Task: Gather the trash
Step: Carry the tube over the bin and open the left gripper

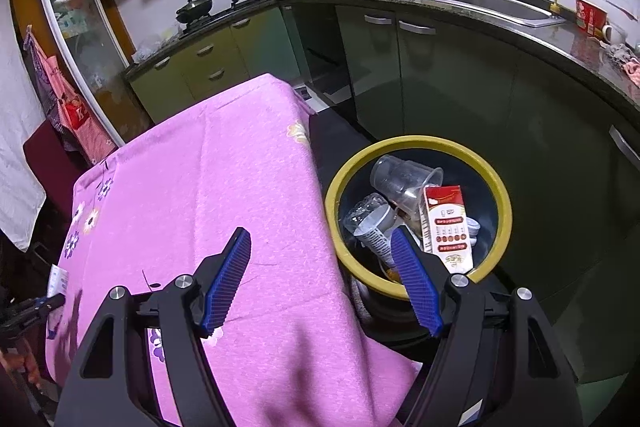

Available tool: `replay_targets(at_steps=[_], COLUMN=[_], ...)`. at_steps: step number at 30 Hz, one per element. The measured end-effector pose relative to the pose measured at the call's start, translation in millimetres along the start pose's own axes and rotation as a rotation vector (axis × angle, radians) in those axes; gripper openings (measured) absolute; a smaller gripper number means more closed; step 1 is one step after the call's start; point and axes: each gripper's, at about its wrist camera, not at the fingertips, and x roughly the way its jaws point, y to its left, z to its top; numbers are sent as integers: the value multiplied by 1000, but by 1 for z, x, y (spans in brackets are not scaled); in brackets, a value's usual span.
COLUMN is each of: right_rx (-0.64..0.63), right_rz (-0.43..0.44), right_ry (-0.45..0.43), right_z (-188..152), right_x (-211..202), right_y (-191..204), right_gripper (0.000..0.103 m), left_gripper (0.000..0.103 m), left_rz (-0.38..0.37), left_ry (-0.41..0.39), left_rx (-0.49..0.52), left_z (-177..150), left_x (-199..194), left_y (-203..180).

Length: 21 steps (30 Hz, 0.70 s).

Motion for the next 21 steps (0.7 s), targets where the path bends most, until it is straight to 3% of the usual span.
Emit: replay_targets(at_steps=[4, 10, 15, 21], right_rx=[23, 67, 111, 187], right_rz=[-21, -85, -121, -168], right_ry=[-26, -69, -83, -105], right_z=[2, -2, -8, -16], right_x=[-12, -35, -48, -65], right_y=[-13, -40, -70, -116], right_gripper=[72, 72, 72, 72], left_gripper=[20, 20, 20, 20], left_rz=[-63, -234, -370, -486], left_ry=[-49, -66, -57, -12], left_rx=[130, 358, 523, 645], left_z=[20, 54, 82, 101], left_x=[-21, -26, -5, 38], left_y=[-39, -125, -215, -320])
